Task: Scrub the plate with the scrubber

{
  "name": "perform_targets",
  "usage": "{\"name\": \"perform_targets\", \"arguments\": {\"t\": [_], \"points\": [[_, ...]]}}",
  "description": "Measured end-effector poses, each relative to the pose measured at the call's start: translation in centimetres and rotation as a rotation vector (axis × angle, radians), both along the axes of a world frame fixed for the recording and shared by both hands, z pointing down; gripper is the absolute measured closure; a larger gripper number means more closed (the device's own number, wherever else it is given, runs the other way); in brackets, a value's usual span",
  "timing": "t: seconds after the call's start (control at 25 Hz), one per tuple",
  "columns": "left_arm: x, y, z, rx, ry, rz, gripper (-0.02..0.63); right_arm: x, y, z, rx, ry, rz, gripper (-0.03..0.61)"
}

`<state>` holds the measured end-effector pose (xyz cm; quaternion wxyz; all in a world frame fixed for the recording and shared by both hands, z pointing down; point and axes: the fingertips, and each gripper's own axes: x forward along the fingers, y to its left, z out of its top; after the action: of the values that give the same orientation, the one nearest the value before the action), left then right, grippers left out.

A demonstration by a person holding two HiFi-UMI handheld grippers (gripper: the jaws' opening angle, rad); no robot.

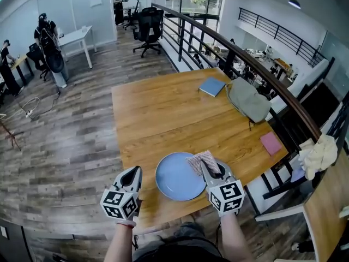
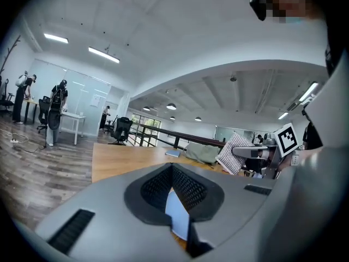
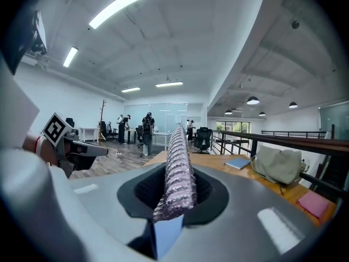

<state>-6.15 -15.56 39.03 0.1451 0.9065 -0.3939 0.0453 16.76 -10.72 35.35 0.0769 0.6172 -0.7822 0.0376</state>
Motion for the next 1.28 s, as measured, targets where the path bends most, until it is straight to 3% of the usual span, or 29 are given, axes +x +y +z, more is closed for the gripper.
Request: {"name": "perform_targets", "arguments": {"t": [0.28, 0.72, 1.28], "points": [[-0.8, 1.1, -3.2, 0.042, 0.067, 0.018, 0.618, -1.0, 1.1, -2.6, 0.081, -0.015, 0.012, 0.505], [-1.9, 2.4, -7.5, 0.106, 0.099, 0.014, 0.618, -2.0, 3.1, -6.3, 0.192, -0.03, 0.019, 0.505], [-5.8, 6.4, -9.2, 0.109, 0.14, 0.051, 0.618, -6.4, 7.5, -8.6, 0.261, -0.059, 0.031, 0.505]]}}
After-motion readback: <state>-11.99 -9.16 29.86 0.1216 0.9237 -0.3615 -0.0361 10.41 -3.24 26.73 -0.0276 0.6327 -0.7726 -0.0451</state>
